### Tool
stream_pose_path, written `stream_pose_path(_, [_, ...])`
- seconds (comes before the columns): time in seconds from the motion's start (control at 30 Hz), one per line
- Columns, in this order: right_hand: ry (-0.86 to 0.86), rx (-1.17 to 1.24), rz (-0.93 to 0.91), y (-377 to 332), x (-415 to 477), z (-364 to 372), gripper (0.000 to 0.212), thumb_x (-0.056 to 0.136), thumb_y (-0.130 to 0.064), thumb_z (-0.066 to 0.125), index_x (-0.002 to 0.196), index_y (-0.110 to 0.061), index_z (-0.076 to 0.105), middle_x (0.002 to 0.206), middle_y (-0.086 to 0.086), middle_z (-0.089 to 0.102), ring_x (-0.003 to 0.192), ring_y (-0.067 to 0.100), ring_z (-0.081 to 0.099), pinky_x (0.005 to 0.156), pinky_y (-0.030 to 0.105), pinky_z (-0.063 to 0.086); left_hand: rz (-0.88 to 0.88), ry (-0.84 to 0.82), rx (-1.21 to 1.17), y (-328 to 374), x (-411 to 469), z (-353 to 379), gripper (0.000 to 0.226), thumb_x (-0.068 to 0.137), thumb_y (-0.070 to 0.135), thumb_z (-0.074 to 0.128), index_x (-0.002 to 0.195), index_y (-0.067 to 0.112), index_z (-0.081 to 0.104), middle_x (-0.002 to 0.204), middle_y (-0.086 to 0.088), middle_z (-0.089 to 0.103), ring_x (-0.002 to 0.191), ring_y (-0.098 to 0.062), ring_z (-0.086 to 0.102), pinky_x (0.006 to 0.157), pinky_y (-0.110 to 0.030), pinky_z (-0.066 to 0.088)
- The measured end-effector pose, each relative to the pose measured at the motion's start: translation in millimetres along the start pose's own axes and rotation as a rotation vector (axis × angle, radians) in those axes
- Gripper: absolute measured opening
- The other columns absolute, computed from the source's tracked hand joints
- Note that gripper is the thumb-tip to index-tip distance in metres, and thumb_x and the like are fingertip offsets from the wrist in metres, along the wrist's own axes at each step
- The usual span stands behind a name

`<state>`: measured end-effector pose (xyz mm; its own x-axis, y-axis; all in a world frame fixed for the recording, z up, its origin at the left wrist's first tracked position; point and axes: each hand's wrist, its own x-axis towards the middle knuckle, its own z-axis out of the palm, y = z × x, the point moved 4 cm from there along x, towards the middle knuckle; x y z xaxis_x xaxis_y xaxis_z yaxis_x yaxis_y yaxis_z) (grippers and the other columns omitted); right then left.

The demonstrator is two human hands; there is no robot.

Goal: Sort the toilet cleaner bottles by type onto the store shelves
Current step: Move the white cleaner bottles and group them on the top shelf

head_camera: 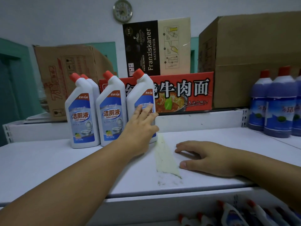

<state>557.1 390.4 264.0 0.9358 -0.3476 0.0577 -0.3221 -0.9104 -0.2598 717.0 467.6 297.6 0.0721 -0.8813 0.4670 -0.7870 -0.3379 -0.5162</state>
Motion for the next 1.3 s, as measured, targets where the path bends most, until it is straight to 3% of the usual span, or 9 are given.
stream_pose_path(0.2, [0.089,0.0,0.065,-5,-6,-5,0.051,0.086,-0.058,0.049,0.132,-0.036,0.047,0.142,-0.014,0.045,0.121,0.007,0.045,0.104,0.027,0.036,0.029,-0.005,-0.21,4,-3,-7,0.048,0.093,0.041,0.049,0.14,0.03,0.041,0.158,-0.001,0.017,0.147,-0.023,0.001,0.117,-0.044,-0.008])
stream_pose_path(0.3, [0.257,-0.002,0.159,-4,-17,-14,0.047,0.086,-0.056,0.051,0.128,-0.035,0.05,0.139,-0.012,0.049,0.119,0.009,0.048,0.1,0.028,0.037,-0.001,-0.001,-0.474,7,-8,-31,0.06,0.092,0.045,0.051,0.146,0.031,0.029,0.158,0.003,0.019,0.145,-0.018,0.013,0.117,-0.041,0.014])
stream_pose_path(0.4, [0.48,0.015,0.236,-4,-44,-18,0.043,0.086,-0.05,0.055,0.126,-0.034,0.051,0.136,-0.012,0.05,0.097,0.005,0.055,0.089,0.027,0.044,-0.009,0.213,-0.737,21,-36,-67,0.054,0.091,0.043,0.053,0.141,0.03,0.037,0.137,0.009,0.047,0.123,-0.011,0.046,0.1,-0.033,0.044])
stream_pose_path(0.5, [0.861,0.104,0.094,-24,-97,-4,0.033,0.088,-0.039,0.055,0.117,-0.024,0.06,0.118,-0.009,0.06,0.096,0.004,0.055,0.089,0.023,0.047,0.216,0.364,-0.995,55,-106,-86,0.034,0.088,0.041,0.051,0.12,0.03,0.058,0.1,0.015,0.062,0.086,-0.002,0.059,0.071,-0.024,0.053])
stream_pose_path(0.57, [1.069,0.093,-0.077,-37,-136,15,0.026,0.086,-0.029,0.054,0.105,-0.014,0.064,0.102,-0.002,0.065,0.096,0.006,0.059,0.087,0.017,0.046,0.313,0.315,-1.116,82,-148,-72,0.024,0.087,0.04,0.053,0.11,0.034,0.061,0.092,0.018,0.063,0.079,0.001,0.06,0.065,-0.02,0.051])
stream_pose_path(0.67, [1.174,0.071,-0.137,-33,-174,54,0.019,0.082,-0.02,0.056,0.093,-0.007,0.066,0.089,0.004,0.066,0.087,0.011,0.062,0.081,0.019,0.049,0.215,0.103,-1.182,113,-173,-28,0.029,0.086,0.05,0.051,0.111,0.038,0.059,0.099,0.024,0.061,0.087,0.007,0.059,0.071,-0.023,0.052])
stream_pose_path(0.87, [0.798,0.185,0.175,55,-170,144,0.032,0.084,-0.036,0.051,0.099,-0.014,0.068,0.096,-0.007,0.063,0.092,0.007,0.059,0.081,0.03,0.052,-0.006,-0.246,-1.079,173,-158,60,0.043,0.092,0.039,0.053,0.135,0.031,0.048,0.13,0.016,0.052,0.118,-0.004,0.049,0.094,-0.017,0.039])
stream_pose_path(1.07, [0.391,0.174,0.492,143,-163,222,0.04,0.089,-0.033,0.056,0.124,-0.014,0.056,0.129,0.005,0.053,0.12,0.021,0.047,0.097,0.03,0.039,-0.03,-0.507,-1.001,255,-146,119,0.053,0.091,0.036,0.053,0.142,0.029,0.039,0.141,0.001,0.045,0.123,-0.018,0.047,0.095,-0.024,0.04])
stream_pose_path(1.3, [0.171,0.407,0.863,207,-137,250,0.072,0.083,-0.056,0.053,0.138,-0.014,0.031,0.14,0.014,0.041,0.125,0.034,0.043,0.1,0.044,0.041,-0.196,-0.834,-1.069,328,-144,169,0.057,0.091,0.031,0.053,0.143,0.019,0.034,0.14,-0.005,0.049,0.12,-0.023,0.05,0.099,-0.03,0.042])
